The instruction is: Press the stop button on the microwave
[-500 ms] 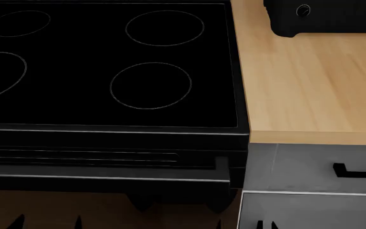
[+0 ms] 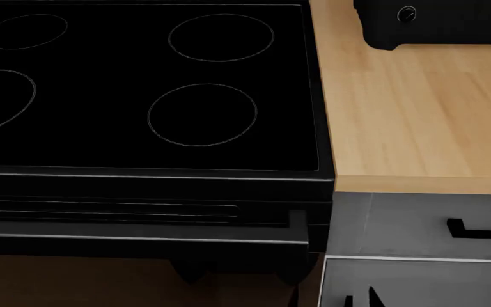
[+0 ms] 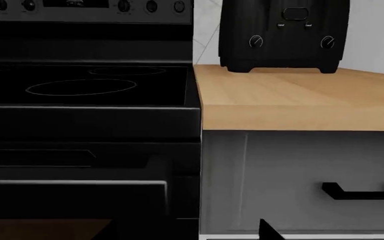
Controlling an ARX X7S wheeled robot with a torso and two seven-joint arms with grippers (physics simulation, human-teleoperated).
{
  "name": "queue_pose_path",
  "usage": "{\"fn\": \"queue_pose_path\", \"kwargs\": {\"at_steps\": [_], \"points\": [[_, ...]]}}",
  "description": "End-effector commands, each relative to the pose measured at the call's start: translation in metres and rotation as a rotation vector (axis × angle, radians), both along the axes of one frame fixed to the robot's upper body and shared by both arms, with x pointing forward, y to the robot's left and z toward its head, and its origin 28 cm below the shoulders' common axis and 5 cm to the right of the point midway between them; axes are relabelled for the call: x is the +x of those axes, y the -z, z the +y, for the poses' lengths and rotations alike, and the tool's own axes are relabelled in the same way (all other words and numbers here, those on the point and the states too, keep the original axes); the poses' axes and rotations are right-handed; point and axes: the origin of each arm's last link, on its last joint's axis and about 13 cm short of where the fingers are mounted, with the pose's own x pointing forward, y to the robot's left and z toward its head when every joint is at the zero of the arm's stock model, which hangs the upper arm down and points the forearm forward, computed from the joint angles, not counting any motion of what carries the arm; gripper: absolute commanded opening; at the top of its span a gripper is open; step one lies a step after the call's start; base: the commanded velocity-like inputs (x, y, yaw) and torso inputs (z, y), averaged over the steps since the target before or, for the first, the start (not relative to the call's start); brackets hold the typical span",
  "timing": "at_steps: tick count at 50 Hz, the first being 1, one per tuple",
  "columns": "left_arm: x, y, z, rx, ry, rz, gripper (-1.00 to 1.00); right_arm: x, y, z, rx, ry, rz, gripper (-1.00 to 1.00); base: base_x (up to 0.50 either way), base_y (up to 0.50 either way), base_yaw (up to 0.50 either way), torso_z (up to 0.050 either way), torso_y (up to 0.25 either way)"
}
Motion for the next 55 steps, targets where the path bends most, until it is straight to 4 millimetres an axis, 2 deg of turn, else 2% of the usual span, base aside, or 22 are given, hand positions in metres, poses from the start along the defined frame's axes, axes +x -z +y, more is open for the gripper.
{"fn": "queue_pose_path", "kwargs": {"at_steps": [1, 5, 7, 8, 9, 13, 14, 15, 21, 25, 31, 35, 44, 55], "points": [[-0.031, 0.052, 0.045, 0.053, -0.186, 0.183, 1.0, -0.003, -0.039, 0.002, -0.016, -0.008, -0.115, 1.0, 0.0, 0.0, 0.0, 0.0, 0.0], [-0.041, 0.089, 0.064, 0.017, -0.253, 0.319, 1.0, -0.005, -0.059, 0.007, -0.019, -0.016, -0.164, 1.0, 0.0, 0.0, 0.0, 0.0, 0.0], [-0.031, 0.097, 0.076, 0.044, -0.295, 0.282, 1.0, -0.01, -0.076, 0.009, -0.019, -0.025, -0.214, 1.0, 0.0, 0.0, 0.0, 0.0, 0.0], [-0.038, 0.104, 0.079, 0.002, -0.305, 0.322, 1.0, -0.011, -0.083, 0.009, -0.024, -0.022, -0.235, 1.0, 0.0, 0.0, 0.0, 0.0, 0.0], [-0.055, 0.114, 0.08, 0.021, -0.336, 0.426, 1.0, -0.012, -0.091, 0.01, -0.031, -0.026, -0.252, 1.0, 0.0, 0.0, 0.0, 0.0, 0.0], [-0.074, 0.12, 0.086, 0.038, -0.392, 0.523, 1.0, -0.015, -0.119, 0.008, -0.03, -0.014, -0.325, 1.0, 0.0, 0.0, 0.0, 0.0, 0.0], [-0.08, 0.123, 0.087, -0.024, -0.393, 0.565, 1.0, -0.015, -0.127, 0.008, -0.024, -0.019, -0.336, 1.0, 0.0, 0.0, 0.0, 0.0, 0.0], [-0.086, 0.125, 0.088, 0.025, -0.427, 0.607, 1.0, -0.016, -0.131, 0.009, -0.024, -0.02, -0.347, 1.0, 0.0, 0.0, 0.0, 0.0, 0.0], [-0.118, 0.134, 0.088, -0.023, -0.462, 0.759, 1.0, -0.022, -0.164, 0.01, -0.035, -0.019, -0.441, 1.0, 0.0, 0.0, 0.0, 0.0, 0.0], [-0.118, 0.134, 0.088, -0.023, -0.462, 0.759, 1.0, -0.025, -0.188, 0.011, -0.035, -0.017, -0.501, 1.0, 0.0, 0.0, 0.0, 0.0, 0.0], [-0.118, 0.134, 0.088, -0.023, -0.462, 0.759, 1.0, -0.016, -0.218, 0.012, -0.043, -0.006, -0.559, 1.0, 0.0, 0.0, 0.0, 0.0, 0.0], [-0.118, 0.134, 0.088, -0.023, -0.462, 0.759, 1.0, -0.016, -0.253, 0.014, -0.049, -0.005, -0.602, 1.0, 0.0, 0.0, 0.0, 0.0, 0.0], [-0.118, 0.134, 0.088, -0.023, -0.462, 0.759, 1.0, 0.009, -0.301, 0.021, -0.052, -0.018, -0.573, 1.0, 0.0, 0.0, 0.0, 0.0, 0.0], [-0.118, 0.134, 0.088, -0.023, -0.462, 0.759, 1.0, 0.07, -0.362, 0.026, -0.081, 0.045, -0.5, 1.0, 0.0, 0.0, 0.0, 0.0, 0.0]]}}
